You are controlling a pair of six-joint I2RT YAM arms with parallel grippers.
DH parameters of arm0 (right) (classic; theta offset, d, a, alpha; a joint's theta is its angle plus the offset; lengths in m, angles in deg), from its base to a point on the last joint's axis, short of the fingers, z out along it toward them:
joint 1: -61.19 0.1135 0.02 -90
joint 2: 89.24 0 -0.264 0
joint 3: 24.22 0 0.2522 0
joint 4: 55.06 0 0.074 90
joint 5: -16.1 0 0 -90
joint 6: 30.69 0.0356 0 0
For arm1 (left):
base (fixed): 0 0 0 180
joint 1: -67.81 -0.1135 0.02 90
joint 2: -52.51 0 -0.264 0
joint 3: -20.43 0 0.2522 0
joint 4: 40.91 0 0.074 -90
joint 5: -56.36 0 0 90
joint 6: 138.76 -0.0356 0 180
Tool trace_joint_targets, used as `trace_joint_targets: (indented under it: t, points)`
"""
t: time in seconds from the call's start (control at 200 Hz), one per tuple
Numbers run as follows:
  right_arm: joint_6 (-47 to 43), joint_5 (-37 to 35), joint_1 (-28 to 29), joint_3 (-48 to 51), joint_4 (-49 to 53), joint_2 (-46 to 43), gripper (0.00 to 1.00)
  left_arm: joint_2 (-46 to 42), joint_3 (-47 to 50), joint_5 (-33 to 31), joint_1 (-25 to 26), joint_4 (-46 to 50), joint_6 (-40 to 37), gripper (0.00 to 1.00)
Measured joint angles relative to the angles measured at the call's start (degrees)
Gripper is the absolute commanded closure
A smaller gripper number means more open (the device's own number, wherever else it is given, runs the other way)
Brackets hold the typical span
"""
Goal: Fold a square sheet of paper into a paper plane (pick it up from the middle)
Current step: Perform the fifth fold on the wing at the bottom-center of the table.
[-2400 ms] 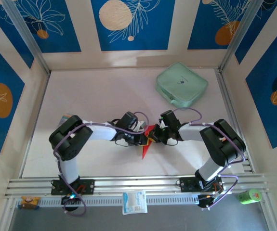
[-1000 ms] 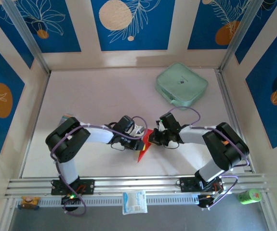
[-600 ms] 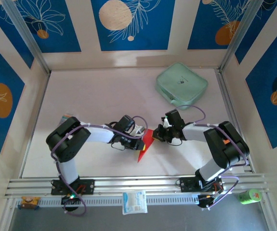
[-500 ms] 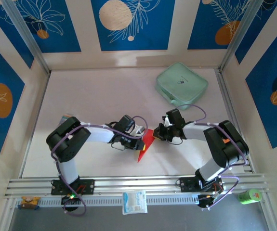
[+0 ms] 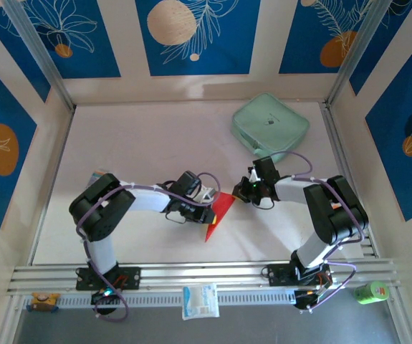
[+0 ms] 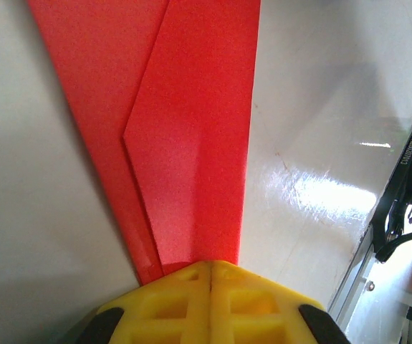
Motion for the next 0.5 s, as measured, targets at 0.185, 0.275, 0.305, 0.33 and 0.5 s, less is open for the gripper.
trace_joint_targets:
  t: [0.185,0.275,0.305,0.33,0.5]
  points:
    - [-0.2,-2.6,-3.5,-0.4,0.9,-1.9,0.91,0.0,-0.2,0.0,0.0,0.3,0.0,1.00]
    - [-0.6,-2.6,-3.2,-0.4,1.6,-5.5,0.91,0.0,-0.2,0.0,0.0,0.3,0.0,1.00]
    - [-0.7,-2.3,-2.8,-0.4,1.5,-7.0,0.91,0.0,-0.2,0.0,0.0,0.3,0.0,1.00]
    - [-0.7,-2.0,-2.4,-0.4,1.4,-8.0,0.91,0.0,-0.1,0.0,0.0,0.3,0.0,1.00]
    - [-0.7,0.3,3.2,-0.3,-0.6,-10.0,0.93,0.0,-0.1,0.0,0.0,0.3,0.0,1.00]
